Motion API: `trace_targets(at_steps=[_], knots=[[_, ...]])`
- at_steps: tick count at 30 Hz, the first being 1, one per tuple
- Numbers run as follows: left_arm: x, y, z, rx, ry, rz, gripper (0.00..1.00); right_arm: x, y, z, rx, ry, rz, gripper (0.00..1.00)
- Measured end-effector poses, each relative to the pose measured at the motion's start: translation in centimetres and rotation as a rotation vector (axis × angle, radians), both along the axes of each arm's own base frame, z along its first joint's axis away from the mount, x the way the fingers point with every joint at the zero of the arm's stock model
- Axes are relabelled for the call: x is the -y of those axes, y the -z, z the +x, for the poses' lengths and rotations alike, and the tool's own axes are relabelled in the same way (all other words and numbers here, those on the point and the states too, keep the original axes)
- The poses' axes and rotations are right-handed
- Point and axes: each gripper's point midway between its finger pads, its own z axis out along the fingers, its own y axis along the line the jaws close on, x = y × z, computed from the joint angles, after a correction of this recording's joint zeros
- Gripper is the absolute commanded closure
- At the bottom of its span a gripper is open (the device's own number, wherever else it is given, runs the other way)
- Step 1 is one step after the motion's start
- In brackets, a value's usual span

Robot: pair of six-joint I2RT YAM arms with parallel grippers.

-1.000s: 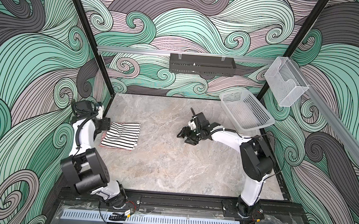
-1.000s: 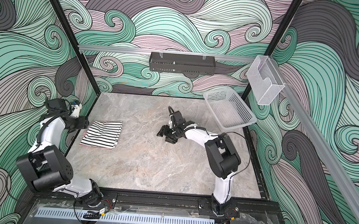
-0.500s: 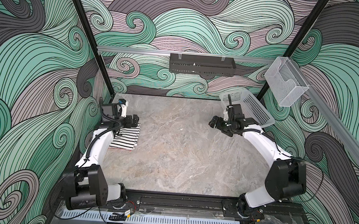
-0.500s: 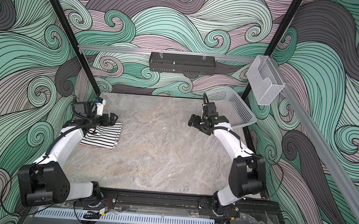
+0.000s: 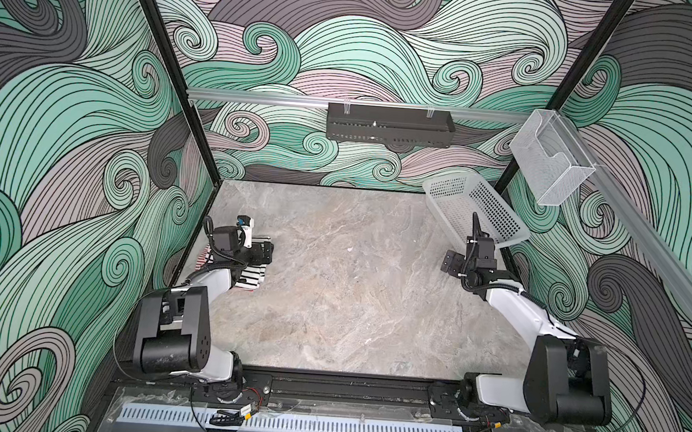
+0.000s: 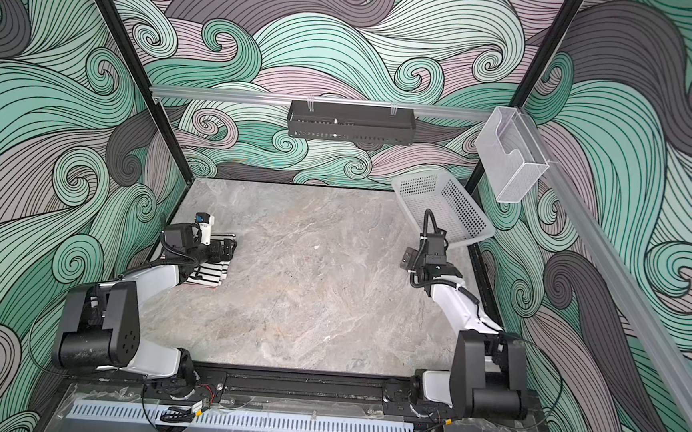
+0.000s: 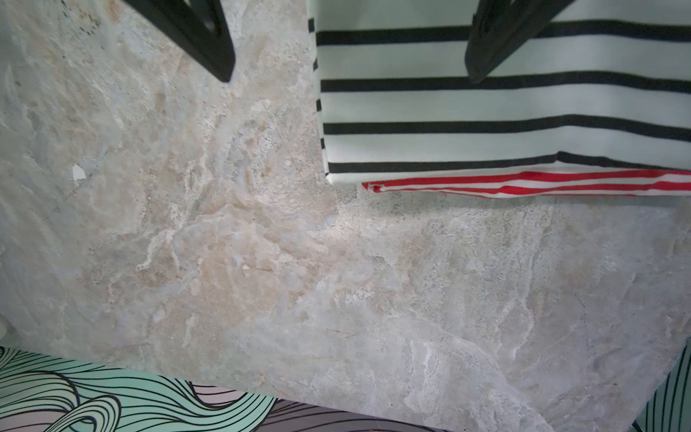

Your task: Fold and stack the tank tops

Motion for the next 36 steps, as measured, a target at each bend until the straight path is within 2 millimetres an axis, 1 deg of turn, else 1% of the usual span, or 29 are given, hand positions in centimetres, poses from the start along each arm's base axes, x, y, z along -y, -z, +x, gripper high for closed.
trace_targets(at_steps=[4,7,11,13,15,17,20,24,28,36], knots=[[0.4,0.6,0.3,0.026,0.006,0.02,0.01,0.5,0.3,0.9,0.06,-0.035,-0.071,0.03],[0.7,0.8,0.9,0.044,0.013,0.038,0.01,0.4,0.9,1.4,0.099,-0.071,-0.104,0.03],[0.8,0.7,0.9,0.083,0.013,0.054,0.01,0.0,2.0,1.8,0.148,-0.124,-0.117,0.04],[0.9,1.1,0.4,0.108,0.013,0.063,0.01,-0.2,2.4,2.0,0.175,-0.146,-0.1,0.05],[1.1,2.2,-0.7,0.116,0.019,0.074,0.01,-0.2,2.5,2.4,0.215,-0.158,-0.08,0.05],[1.2,2.9,-1.3,0.106,0.021,0.077,0.01,-0.4,2.7,2.8,0.244,-0.177,-0.063,0.05],[1.1,2.2,-0.9,0.136,0.017,0.082,0.01,-1.1,2.8,3.2,0.28,-0.215,-0.047,0.04],[0.9,1.7,-0.5,0.153,0.012,0.086,0.01,-1.8,2.6,3.3,0.344,-0.256,-0.039,0.02],[0.9,1.5,-0.4,0.158,0.012,0.087,0.01,-2.3,3.4,3.1,0.338,-0.28,-0.041,0.01],[0.9,1.5,-0.4,0.158,0.009,0.089,0.01,-2.6,2.5,3.5,0.378,-0.296,-0.057,0.01]])
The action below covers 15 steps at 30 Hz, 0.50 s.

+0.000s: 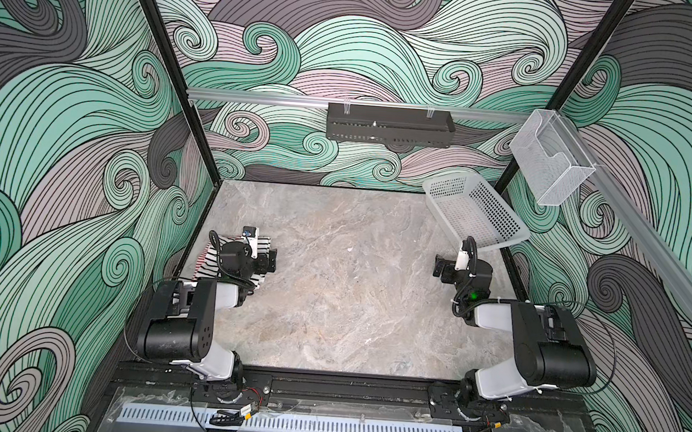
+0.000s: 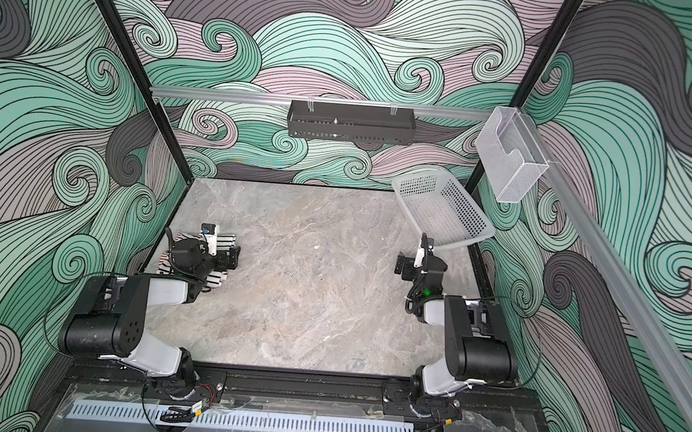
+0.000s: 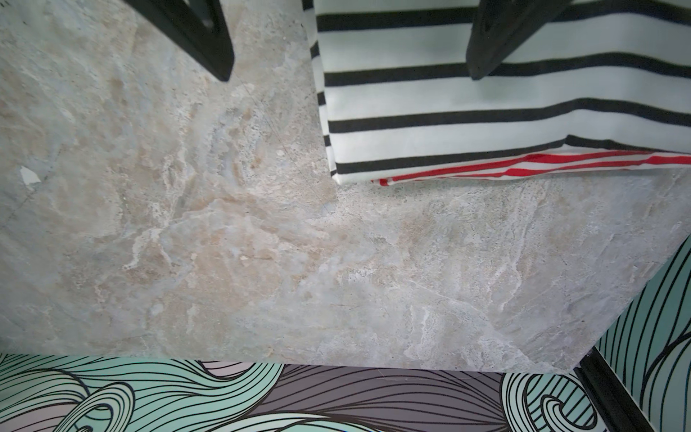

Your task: Fold and stack the tank tops

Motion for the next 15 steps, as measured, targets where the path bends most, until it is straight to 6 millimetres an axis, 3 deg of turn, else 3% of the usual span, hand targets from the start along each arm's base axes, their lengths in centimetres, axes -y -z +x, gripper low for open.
trace_targets(at_steps=[15], knots=[[-0.01,0.0,0.0,0.0,-0.001,0.0,0.01,-0.46,-0.02,0.01,0.001,-0.013,-0.011,0.01]])
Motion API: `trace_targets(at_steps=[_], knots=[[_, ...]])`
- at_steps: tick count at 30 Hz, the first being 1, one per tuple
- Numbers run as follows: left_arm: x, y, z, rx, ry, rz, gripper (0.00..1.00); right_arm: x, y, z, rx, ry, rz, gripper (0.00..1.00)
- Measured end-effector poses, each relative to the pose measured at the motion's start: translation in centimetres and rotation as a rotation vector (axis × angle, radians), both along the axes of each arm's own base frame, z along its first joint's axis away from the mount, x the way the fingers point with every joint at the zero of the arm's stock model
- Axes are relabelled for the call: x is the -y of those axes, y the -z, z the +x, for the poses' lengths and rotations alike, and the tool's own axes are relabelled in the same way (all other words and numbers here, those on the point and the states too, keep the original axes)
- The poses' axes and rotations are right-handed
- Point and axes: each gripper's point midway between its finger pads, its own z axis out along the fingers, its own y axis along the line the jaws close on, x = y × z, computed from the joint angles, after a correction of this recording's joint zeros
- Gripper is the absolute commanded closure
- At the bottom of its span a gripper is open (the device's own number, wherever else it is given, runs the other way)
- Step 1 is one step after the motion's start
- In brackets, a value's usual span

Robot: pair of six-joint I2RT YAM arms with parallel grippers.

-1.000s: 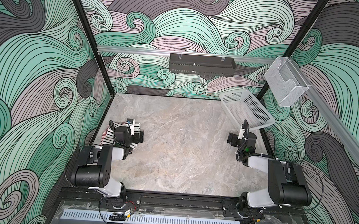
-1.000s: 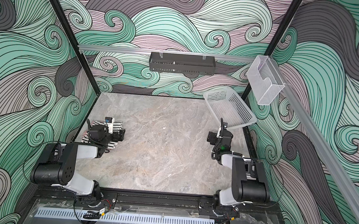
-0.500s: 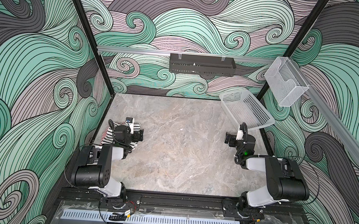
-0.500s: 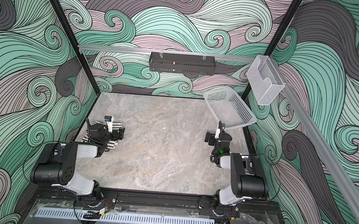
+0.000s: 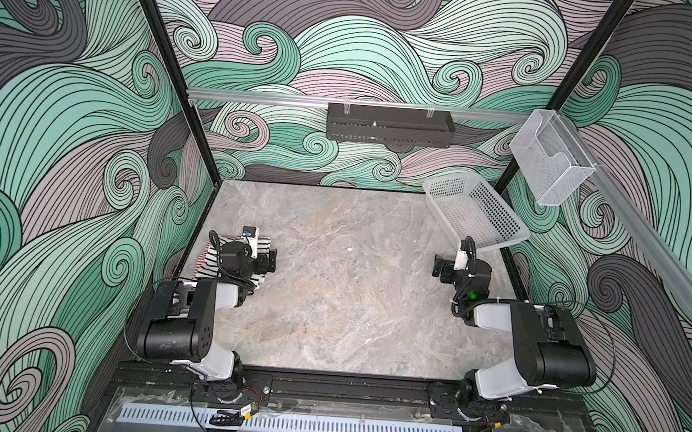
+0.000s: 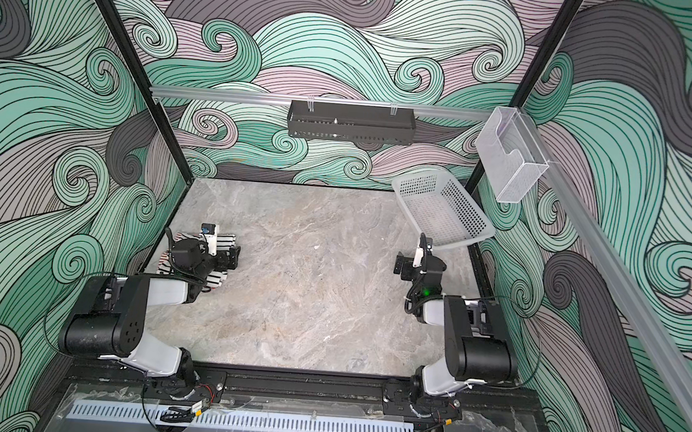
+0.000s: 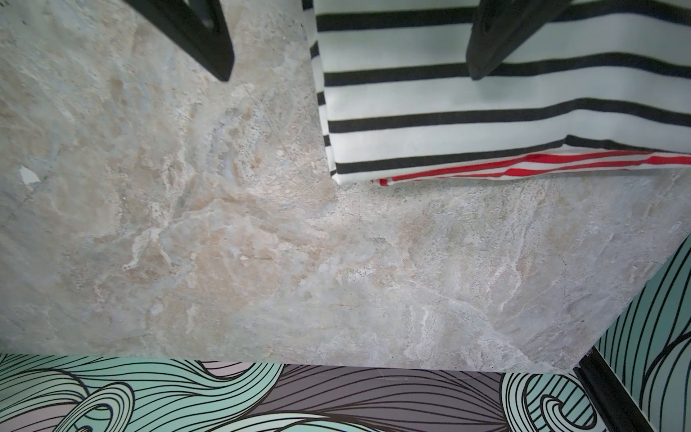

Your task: Fold and stack the tank tops

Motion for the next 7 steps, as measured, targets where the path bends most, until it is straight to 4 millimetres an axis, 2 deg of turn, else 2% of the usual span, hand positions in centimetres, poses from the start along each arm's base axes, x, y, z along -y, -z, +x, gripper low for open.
trace_targets(at_steps=[7], knots=[[-0.05,0.0,0.0,0.0,-0.002,0.001,0.01,-0.02,-0.01,0.0,0.0,0.0,-0.005,0.01]])
